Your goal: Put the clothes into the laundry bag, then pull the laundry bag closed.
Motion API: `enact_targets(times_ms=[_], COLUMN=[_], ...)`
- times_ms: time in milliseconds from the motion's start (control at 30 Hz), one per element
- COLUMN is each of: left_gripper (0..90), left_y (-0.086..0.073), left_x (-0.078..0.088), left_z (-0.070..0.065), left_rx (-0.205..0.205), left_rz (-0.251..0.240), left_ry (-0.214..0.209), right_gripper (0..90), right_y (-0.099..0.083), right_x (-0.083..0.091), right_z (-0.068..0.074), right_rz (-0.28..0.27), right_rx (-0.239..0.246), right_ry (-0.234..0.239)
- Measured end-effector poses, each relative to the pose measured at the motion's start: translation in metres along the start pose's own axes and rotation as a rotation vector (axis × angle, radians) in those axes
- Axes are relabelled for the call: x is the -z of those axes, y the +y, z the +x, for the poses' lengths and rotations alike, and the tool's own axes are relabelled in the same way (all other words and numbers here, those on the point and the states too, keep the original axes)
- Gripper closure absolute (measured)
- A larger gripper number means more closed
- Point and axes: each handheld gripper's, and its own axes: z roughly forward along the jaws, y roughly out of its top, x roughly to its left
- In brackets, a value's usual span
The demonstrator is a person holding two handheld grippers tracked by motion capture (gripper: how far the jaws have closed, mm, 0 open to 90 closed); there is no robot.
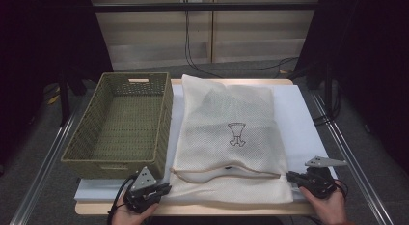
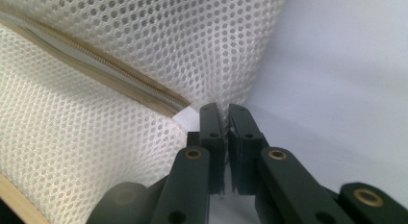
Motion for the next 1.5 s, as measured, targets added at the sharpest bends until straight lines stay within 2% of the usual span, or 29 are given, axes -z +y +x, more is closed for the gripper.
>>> enact_targets(times_ms=[33,200,233,267,300,333,433,600,667,733,833,1100,1300,1500], left_gripper=[85.1,85.5,86.0,86.3,86.5,86.8,86.9,82.3,77.2,69.7,64.5,62.2,64.3,65.1], left_y=[0.001,0.002,0.002,0.002,0.003,0.002,0.001,-0.001,-0.001,-0.002,-0.003,-0.002,-0.002,-0.002], left_x=[-0.002,-0.004,-0.004,-0.004,-0.004,-0.005,-0.003,-0.003,-0.002,-0.001,0.004,0.009,0.012,0.014], left_z=[-0.003,-0.009,-0.012,-0.012,-0.016,-0.017,-0.015,-0.014,-0.014,-0.013,-0.011,-0.009,-0.007,-0.002], left_rx=[-0.012,-0.012,-0.015,-0.015,-0.038,-0.042,-0.025,-0.005,-0.006,0.000,0.018,0.039,0.059,0.089], left_rz=[0.007,-0.006,-0.009,-0.009,0.006,0.004,0.000,-0.020,-0.022,-0.041,-0.076,-0.104,-0.121,-0.105], left_ry=[-0.005,-0.036,-0.060,-0.060,-0.045,-0.046,-0.046,-0.057,-0.063,-0.071,-0.071,-0.063,-0.040,-0.010], right_gripper=[86.4,86.7,86.8,86.8,86.8,86.8,86.8,84.0,77.3,68.8,60.8,49.0,45.4,36.8], right_y=[-0.001,-0.002,-0.003,-0.004,-0.004,-0.005,-0.006,-0.007,-0.006,-0.005,-0.003,-0.001,0.004,0.013], right_x=[0.001,0.003,0.006,0.007,0.007,0.008,0.010,0.009,0.009,0.009,0.009,0.014,0.019,0.017], right_z=[-0.003,-0.006,-0.008,-0.010,-0.010,-0.011,-0.010,-0.010,-0.010,-0.011,-0.010,-0.004,0.007,0.022], right_rz=[-0.008,-0.010,-0.007,-0.008,-0.008,-0.014,-0.015,-0.026,-0.030,-0.050,-0.075,-0.136,-0.170,-0.185], right_rx=[-0.012,-0.011,-0.029,-0.031,-0.038,-0.037,-0.028,-0.018,-0.022,-0.040,-0.050,-0.040,-0.024,0.011], right_ry=[-0.006,-0.037,-0.039,-0.042,-0.043,-0.042,-0.045,-0.006,0.006,0.016,0.032,0.062,0.094,0.189])
